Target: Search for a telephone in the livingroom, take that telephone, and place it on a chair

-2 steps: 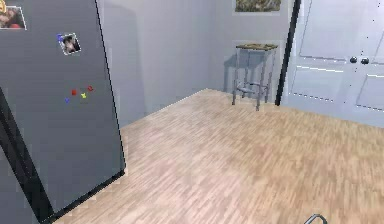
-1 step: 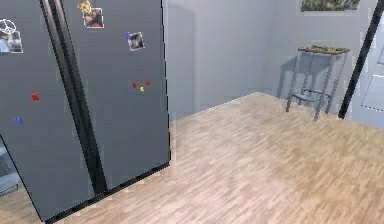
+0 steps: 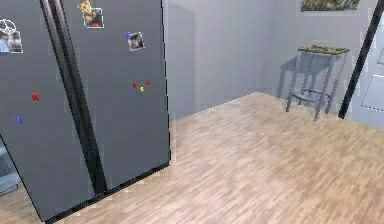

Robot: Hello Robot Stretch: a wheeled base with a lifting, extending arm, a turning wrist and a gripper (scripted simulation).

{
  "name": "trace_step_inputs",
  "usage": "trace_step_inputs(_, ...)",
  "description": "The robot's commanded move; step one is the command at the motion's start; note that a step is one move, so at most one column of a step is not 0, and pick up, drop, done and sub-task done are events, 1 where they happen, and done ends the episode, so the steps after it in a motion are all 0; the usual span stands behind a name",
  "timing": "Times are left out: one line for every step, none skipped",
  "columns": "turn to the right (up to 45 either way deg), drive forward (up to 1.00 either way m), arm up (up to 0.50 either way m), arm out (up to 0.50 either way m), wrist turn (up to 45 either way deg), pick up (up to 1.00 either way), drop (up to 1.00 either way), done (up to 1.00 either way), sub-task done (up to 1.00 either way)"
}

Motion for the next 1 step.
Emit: trace_step_inputs(0.0, 0.00, 0.00, 0.00, 45.0, 0.00, 0.00, 0.00, 0.00)
